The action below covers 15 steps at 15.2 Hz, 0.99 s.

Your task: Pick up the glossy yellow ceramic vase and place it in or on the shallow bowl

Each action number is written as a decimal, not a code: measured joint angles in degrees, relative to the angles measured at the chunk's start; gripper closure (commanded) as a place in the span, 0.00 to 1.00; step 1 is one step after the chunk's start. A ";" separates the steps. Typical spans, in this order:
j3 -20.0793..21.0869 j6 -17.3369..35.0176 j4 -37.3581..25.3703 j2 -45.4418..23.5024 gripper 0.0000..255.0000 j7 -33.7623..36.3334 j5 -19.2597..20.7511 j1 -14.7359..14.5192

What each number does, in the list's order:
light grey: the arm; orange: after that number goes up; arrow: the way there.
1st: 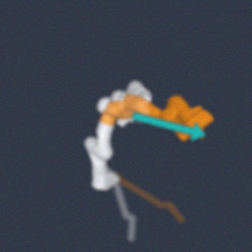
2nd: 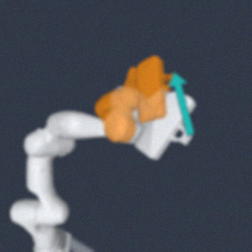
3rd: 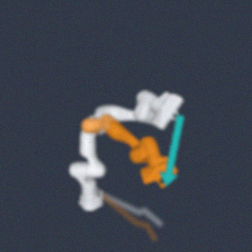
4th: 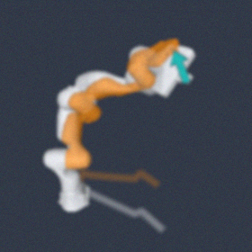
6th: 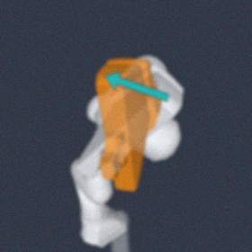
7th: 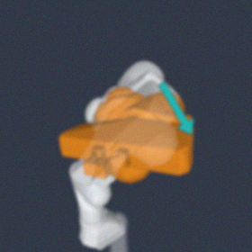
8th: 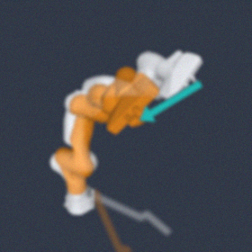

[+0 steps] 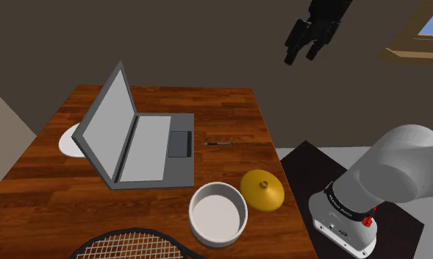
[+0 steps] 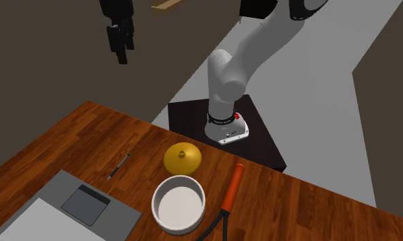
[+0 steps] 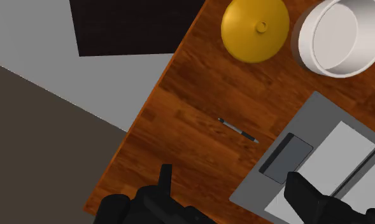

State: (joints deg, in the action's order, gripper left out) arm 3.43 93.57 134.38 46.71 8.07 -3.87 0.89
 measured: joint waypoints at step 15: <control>16.50 8.16 25.35 17.44 0.00 22.27 -9.94 -2.75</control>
State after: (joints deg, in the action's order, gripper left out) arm 19.93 101.73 159.73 64.15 30.34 -13.81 -1.86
